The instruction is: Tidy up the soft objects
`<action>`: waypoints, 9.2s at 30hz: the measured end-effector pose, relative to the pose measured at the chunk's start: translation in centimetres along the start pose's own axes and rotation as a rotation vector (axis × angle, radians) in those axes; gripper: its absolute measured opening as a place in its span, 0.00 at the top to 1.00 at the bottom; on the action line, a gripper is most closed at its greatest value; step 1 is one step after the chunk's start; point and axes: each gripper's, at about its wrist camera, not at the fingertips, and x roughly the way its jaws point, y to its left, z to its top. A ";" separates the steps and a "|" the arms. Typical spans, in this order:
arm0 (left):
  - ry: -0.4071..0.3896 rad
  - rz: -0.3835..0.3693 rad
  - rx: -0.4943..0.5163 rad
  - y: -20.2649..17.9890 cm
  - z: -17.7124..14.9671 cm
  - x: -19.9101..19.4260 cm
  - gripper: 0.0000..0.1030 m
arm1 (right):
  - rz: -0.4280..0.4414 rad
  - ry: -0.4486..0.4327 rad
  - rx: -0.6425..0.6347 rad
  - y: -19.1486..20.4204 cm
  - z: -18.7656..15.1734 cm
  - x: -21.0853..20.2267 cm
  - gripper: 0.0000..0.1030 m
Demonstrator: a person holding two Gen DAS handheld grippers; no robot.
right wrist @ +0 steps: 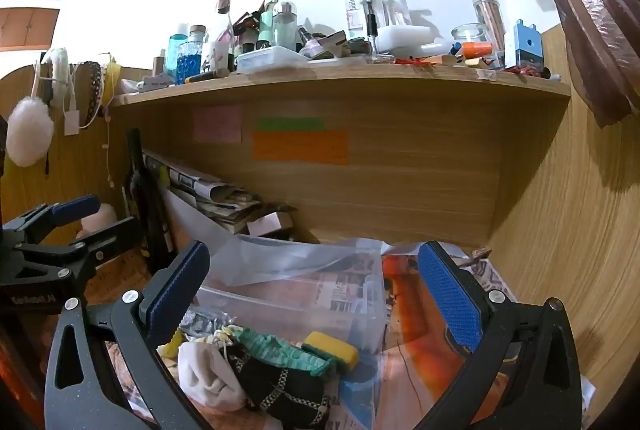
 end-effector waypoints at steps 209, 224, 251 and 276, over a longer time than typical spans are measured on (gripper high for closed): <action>0.626 -0.072 0.060 0.9 -5.4 26.2 0.42 | 0.144 0.567 -0.024 -2.8 -6.5 20.6 0.89; 0.493 -0.102 0.030 2.1 -1.6 20.8 0.10 | 0.117 0.428 -0.040 -2.3 -3.0 16.7 0.33; 0.647 -0.039 -0.015 7.5 -9.5 16.4 0.00 | 0.115 0.516 0.020 -3.3 -8.4 11.7 0.14; 0.667 -0.130 -0.024 6.6 -10.9 15.2 0.57 | 0.148 0.572 -0.026 -2.2 -10.0 11.6 0.65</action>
